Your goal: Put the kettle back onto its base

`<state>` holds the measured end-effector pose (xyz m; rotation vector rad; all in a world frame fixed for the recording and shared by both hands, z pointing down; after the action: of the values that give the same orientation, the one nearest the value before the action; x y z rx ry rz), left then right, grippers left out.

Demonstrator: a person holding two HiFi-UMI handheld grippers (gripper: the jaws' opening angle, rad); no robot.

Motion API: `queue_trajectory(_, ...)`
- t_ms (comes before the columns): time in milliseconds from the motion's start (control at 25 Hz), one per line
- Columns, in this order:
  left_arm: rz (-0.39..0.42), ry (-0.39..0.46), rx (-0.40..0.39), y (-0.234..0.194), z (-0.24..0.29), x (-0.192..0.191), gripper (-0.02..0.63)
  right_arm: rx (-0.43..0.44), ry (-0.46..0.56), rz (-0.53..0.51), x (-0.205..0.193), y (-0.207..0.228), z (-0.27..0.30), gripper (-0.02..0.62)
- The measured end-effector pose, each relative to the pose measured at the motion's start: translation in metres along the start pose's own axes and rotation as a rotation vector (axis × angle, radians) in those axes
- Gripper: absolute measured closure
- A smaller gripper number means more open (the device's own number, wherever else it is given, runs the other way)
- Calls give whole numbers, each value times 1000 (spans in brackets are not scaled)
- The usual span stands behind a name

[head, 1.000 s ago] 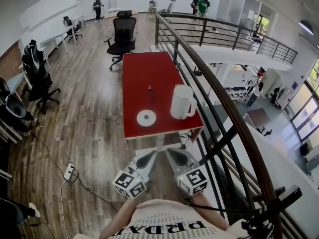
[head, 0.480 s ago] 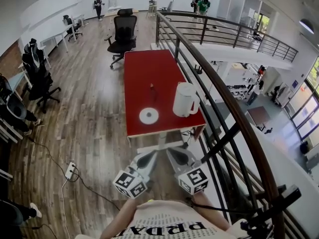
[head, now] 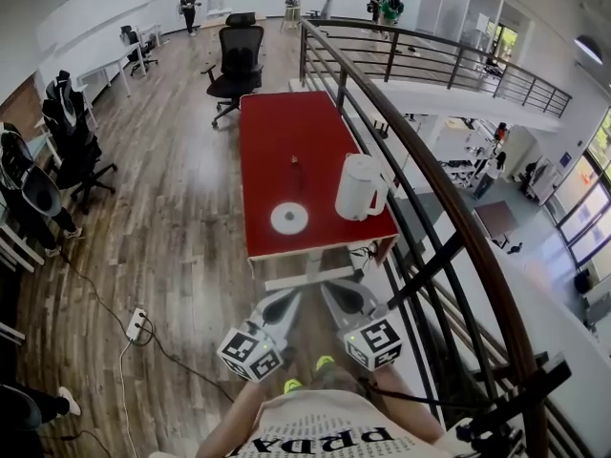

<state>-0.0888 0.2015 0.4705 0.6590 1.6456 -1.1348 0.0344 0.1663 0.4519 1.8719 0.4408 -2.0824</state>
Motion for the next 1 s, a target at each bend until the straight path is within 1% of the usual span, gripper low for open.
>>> queue_trajectory(560, 14, 1, 25, -14, 20, 22, 615, 24, -15, -9, 15, 23, 25, 586)
queue_trajectory(1000, 10, -15, 18, -26, 58, 22, 615, 18, -32, 10, 13, 59, 36, 586)
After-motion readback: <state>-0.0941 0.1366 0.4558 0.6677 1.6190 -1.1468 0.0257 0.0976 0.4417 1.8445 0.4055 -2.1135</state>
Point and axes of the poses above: the fingertips, and each gripper's own axes: z forward along the fingers, y to its right, x out of its top, the point moved 6 cm from there along -z, backward along the fingers, and after that the axes turned 11 degrees about x, right-handed, at the moved point
